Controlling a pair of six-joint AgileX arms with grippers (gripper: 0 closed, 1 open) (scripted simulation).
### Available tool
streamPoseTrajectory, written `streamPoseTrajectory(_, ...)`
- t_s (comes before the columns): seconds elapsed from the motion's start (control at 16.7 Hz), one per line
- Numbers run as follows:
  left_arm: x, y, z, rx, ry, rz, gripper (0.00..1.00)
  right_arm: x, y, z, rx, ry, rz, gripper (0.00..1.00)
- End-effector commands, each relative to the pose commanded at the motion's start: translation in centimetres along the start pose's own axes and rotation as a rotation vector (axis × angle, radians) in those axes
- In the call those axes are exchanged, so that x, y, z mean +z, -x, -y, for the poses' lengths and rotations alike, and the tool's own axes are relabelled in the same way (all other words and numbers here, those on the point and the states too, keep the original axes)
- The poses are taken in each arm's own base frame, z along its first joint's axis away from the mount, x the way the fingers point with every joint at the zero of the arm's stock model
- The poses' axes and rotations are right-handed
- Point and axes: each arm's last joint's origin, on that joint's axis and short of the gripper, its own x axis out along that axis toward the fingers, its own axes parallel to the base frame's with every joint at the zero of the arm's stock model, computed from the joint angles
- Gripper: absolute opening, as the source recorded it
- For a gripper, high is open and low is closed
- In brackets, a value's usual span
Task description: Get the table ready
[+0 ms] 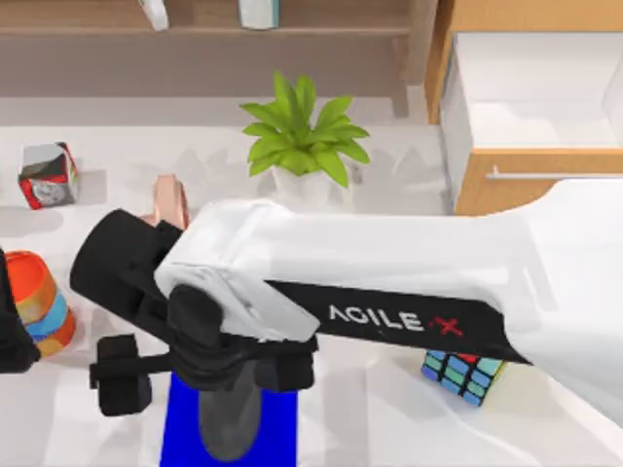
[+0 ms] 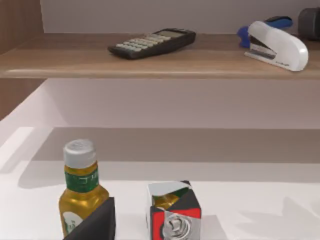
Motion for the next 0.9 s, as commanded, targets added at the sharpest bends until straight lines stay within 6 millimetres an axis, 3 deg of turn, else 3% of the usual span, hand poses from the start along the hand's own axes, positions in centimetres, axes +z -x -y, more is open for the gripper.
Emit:
streamPoseTrajectory(0.3,0.0,0.0,0.0,0.0,0.0,0.0,1.0,0.6,1.1,2.6,0.2,0.294,0.241,1.0)
streamPoseTrajectory(0.54,0.0,0.0,0.0,0.0,0.0,0.0,1.0,1.5,1.6,7.0,0.253,0.56,0.561,1.0)
streamPoseTrajectory(0.72,0.0,0.0,0.0,0.0,0.0,0.0,1.0,2.0,1.9,11.5,0.16,0.746,0.839,1.0)
streamPoseTrajectory(0.9,0.0,0.0,0.0,0.0,0.0,0.0,1.0,1.9,2.1,16.6,-0.063,0.898,1.087,1.0)
